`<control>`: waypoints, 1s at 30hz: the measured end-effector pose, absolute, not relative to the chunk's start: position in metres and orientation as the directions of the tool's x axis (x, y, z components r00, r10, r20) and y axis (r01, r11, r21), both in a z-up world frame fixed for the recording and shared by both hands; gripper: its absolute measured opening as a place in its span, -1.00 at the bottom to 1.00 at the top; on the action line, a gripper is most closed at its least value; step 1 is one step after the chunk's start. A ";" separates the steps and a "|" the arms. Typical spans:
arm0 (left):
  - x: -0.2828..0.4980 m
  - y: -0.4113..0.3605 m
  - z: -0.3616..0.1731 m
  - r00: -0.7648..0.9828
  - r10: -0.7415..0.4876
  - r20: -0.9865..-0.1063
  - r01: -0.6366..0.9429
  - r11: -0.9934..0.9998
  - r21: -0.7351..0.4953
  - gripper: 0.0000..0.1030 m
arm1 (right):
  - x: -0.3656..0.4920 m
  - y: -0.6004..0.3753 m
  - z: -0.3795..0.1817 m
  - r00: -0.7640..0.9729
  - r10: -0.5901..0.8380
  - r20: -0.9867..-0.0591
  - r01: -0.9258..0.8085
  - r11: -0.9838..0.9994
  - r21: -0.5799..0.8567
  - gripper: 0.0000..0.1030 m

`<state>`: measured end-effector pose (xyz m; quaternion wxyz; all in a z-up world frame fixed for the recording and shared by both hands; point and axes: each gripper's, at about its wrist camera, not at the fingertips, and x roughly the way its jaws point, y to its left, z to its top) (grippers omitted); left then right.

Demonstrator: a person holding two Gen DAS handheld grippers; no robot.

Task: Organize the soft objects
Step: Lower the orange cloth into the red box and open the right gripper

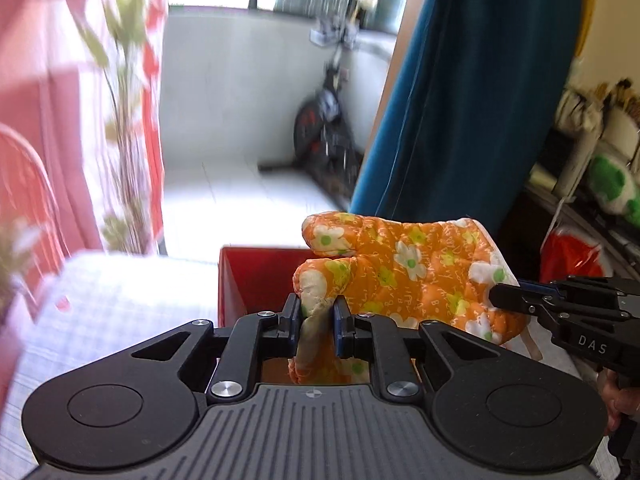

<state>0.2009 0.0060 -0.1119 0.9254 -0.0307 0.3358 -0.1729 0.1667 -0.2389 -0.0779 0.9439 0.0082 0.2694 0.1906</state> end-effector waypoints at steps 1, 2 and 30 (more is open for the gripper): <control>0.211 0.005 -0.120 0.693 -0.341 -0.635 0.293 0.938 -0.184 -0.66 | 0.176 -0.238 -0.087 0.769 0.356 -0.531 -0.348 0.930 0.119 -0.85; 0.220 0.004 -0.128 0.672 -0.342 -0.657 0.292 0.937 -0.190 -0.66 | 0.182 -0.235 -0.098 0.757 0.348 -0.554 -0.342 0.932 0.118 -0.85; 0.246 -0.009 -0.171 0.519 -0.322 -0.792 0.358 0.923 -0.141 0.20 | 0.215 -0.230 -0.187 0.585 0.278 -0.762 -0.284 0.950 0.128 -0.50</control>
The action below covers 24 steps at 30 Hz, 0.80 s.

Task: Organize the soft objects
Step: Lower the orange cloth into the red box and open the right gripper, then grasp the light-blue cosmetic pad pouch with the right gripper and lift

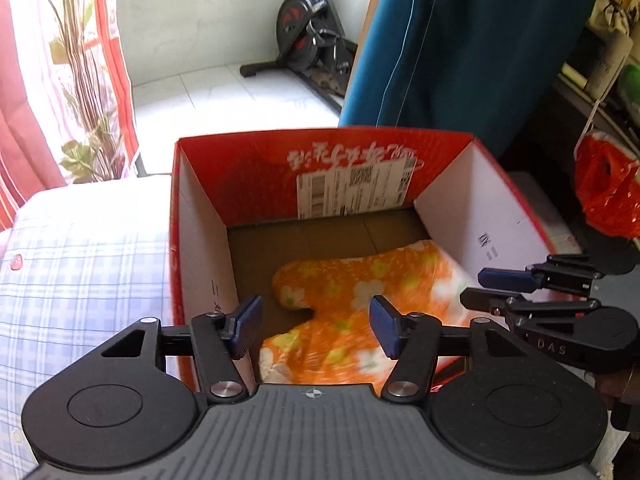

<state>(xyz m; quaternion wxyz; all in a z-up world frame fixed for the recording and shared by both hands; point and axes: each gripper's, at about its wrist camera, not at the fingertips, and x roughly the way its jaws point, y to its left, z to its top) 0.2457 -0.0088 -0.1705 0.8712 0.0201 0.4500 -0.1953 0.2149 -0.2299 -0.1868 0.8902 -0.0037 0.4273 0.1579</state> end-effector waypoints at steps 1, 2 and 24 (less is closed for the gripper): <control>0.243 -0.006 -0.166 0.528 -0.324 -0.785 0.353 0.924 -0.145 0.20 | 0.211 -0.231 -0.184 0.592 0.279 -0.756 -0.286 0.950 0.127 -0.48; 0.240 -0.002 -0.162 0.537 -0.329 -0.777 0.351 0.925 -0.149 0.20 | 0.208 -0.232 -0.181 0.600 0.280 -0.750 -0.287 0.950 0.124 -0.48; 0.106 0.098 -0.135 0.708 -0.329 -0.625 0.296 0.942 -0.160 0.20 | 0.097 -0.237 -0.138 0.670 0.356 -0.651 -0.405 0.911 0.081 -0.42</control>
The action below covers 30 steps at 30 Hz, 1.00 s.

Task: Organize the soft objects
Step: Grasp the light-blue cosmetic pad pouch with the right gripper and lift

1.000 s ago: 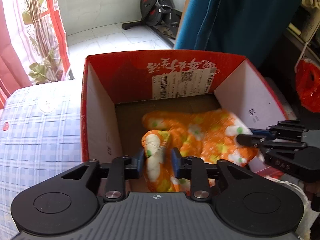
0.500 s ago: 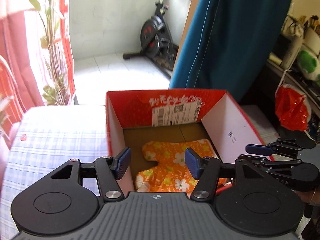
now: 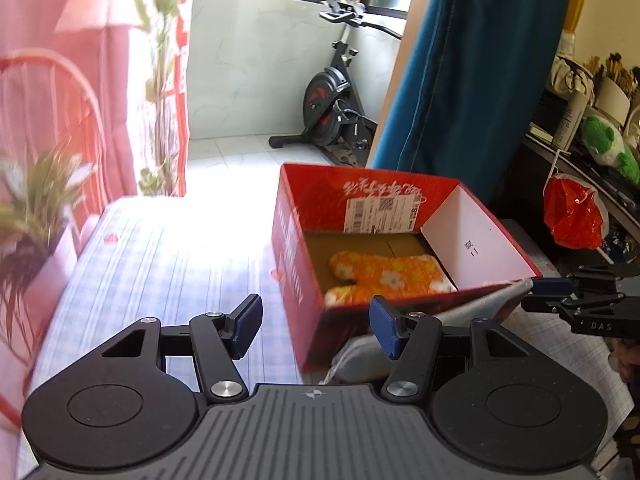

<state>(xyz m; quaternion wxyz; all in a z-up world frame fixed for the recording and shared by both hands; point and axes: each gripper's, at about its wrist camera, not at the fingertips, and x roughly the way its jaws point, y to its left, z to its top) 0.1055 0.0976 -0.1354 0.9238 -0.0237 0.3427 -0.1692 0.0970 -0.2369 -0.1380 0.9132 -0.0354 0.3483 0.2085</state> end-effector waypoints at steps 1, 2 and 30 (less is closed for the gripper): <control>0.104 0.100 -0.139 0.706 -0.333 -0.625 0.291 0.941 -0.173 0.20 | 0.095 -0.235 -0.140 0.665 0.360 -0.655 -0.410 0.908 0.083 -0.42; 0.103 0.101 -0.143 0.703 -0.337 -0.626 0.286 0.940 -0.184 0.20 | 0.094 -0.233 -0.142 0.658 0.364 -0.659 -0.414 0.906 0.087 -0.42; 0.129 0.054 -0.242 0.556 -0.423 -0.715 0.362 0.898 -0.250 0.14 | 0.107 -0.186 -0.191 0.584 0.429 -0.689 -0.463 0.873 0.151 -0.29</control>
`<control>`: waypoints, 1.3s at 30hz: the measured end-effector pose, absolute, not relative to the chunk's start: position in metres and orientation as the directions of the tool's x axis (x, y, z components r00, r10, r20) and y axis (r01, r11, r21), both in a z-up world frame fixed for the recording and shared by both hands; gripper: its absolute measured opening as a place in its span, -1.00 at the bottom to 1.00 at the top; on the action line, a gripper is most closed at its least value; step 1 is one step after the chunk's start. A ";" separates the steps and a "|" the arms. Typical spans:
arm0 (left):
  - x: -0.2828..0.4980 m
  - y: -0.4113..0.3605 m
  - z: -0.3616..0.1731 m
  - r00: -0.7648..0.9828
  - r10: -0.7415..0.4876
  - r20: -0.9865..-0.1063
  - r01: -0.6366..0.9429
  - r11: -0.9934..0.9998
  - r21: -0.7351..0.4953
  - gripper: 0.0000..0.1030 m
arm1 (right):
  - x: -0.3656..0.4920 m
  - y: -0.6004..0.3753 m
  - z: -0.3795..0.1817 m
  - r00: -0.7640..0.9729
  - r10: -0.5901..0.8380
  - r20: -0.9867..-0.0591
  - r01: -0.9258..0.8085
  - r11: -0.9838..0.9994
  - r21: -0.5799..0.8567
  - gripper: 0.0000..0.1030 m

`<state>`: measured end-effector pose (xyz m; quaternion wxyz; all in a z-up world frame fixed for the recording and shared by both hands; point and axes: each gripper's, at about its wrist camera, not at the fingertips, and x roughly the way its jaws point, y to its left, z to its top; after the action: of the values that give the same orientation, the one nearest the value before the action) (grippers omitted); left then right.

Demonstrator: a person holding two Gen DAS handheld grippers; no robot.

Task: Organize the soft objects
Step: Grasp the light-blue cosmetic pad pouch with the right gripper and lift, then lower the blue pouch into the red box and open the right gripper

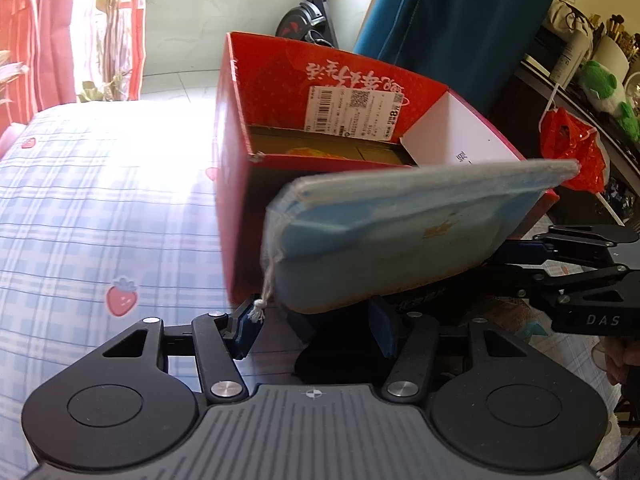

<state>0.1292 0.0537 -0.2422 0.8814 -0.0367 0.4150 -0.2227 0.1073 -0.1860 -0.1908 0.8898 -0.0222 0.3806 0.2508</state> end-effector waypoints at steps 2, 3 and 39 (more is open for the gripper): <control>0.130 0.050 -0.244 0.551 -0.427 -0.717 0.370 0.895 -0.249 0.03 | 0.109 -0.185 -0.194 0.581 0.433 -0.689 -0.462 0.873 0.159 -0.29; 0.129 0.048 -0.245 0.552 -0.425 -0.718 0.374 0.895 -0.242 0.01 | 0.109 -0.184 -0.195 0.581 0.435 -0.688 -0.461 0.873 0.163 -0.29; 0.122 0.045 -0.128 0.734 -0.493 -0.468 0.396 0.870 -0.294 -0.44 | 0.112 -0.208 -0.085 0.701 0.531 -0.477 -0.471 0.846 0.250 -0.58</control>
<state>0.1225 0.0453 -0.1282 0.9269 -0.0875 0.2752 -0.2398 0.1123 -0.2076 -0.0846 0.9205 0.0544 0.2751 0.2720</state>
